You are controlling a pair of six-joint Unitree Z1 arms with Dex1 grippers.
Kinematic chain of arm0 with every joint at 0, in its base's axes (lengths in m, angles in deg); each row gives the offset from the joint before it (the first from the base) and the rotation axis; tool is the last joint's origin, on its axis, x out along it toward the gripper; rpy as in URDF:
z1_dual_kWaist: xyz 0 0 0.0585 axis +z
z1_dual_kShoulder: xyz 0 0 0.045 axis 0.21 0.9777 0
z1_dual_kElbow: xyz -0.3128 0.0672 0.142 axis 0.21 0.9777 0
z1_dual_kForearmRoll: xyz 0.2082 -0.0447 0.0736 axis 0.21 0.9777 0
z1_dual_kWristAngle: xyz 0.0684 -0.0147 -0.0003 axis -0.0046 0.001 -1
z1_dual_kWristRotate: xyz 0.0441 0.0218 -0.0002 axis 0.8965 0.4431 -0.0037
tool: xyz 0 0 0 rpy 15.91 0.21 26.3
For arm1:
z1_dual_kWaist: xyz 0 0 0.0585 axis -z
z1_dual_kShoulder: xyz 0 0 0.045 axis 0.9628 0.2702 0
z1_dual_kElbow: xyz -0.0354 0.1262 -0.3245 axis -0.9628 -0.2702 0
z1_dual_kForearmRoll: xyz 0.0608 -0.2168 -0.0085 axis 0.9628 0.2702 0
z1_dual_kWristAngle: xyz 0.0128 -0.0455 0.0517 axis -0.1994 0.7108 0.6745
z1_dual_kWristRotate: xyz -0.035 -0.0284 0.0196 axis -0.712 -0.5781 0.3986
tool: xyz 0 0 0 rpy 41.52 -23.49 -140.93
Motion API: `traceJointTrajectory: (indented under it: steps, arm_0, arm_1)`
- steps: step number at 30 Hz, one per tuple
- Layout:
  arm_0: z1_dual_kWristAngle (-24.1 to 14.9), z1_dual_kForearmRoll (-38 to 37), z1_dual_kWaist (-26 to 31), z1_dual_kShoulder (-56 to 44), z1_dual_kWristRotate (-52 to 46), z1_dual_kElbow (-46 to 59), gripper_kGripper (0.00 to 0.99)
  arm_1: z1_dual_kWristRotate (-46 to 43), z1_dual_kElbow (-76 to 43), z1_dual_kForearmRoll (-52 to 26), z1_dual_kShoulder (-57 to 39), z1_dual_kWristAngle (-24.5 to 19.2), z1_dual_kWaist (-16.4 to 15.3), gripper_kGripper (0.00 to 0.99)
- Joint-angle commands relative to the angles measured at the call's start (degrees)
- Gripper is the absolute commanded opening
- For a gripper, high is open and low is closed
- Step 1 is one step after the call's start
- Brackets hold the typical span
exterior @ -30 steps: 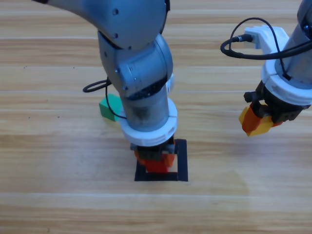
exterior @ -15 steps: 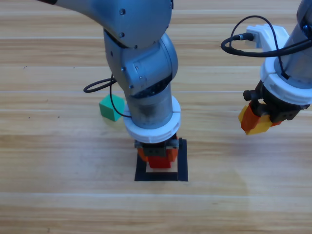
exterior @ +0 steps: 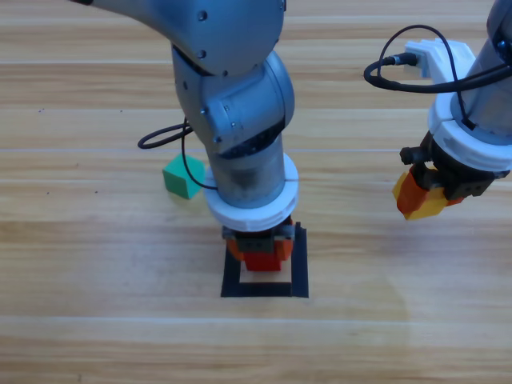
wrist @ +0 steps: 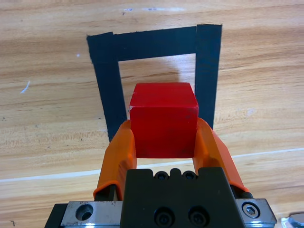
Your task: Stack the blocks in the rectangular block: red at the bottom, yellow in the middle, green on top
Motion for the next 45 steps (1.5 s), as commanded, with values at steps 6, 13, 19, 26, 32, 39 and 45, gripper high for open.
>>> traceJointTrajectory:
  steps: [6, 13, 19, 26, 32, 39, 45]
  arm_0:
    - [-0.80, 1.26, -2.55, 4.95, 0.37, -2.49, 0.078]
    - [-0.80, 1.43, -2.55, 5.03, 0.55, -2.32, 0.078]
    - [-1.24, 1.43, -2.55, 4.77, 0.63, -1.62, 0.078]
    - [-1.42, 1.52, -2.46, 4.42, 1.07, -1.35, 0.078]
    - [-1.42, 1.43, -2.55, 4.59, 1.16, -1.18, 0.084]
    - [-1.42, 1.43, -2.46, 3.80, 0.81, -0.91, 0.990]
    - [-1.51, 1.43, -2.46, 2.75, 0.81, -0.03, 0.990]
  arm_1:
    - [0.35, -1.29, -1.95, 1.35, -1.13, -0.90, 0.000]
    - [0.26, -1.29, -2.04, 1.35, -1.22, -0.90, 0.000]
    - [0.17, -1.29, -1.95, 1.43, -1.13, -0.90, 0.000]
    - [0.17, -1.29, -1.95, 1.43, -1.22, -0.90, 0.000]
    - [0.17, -1.29, -2.04, 1.61, -1.22, -0.90, 0.000]
    - [0.17, -1.38, -2.04, 1.79, -1.22, -0.90, 0.000]
    - [0.17, -1.38, -2.04, 1.79, -1.22, -0.90, 0.000]
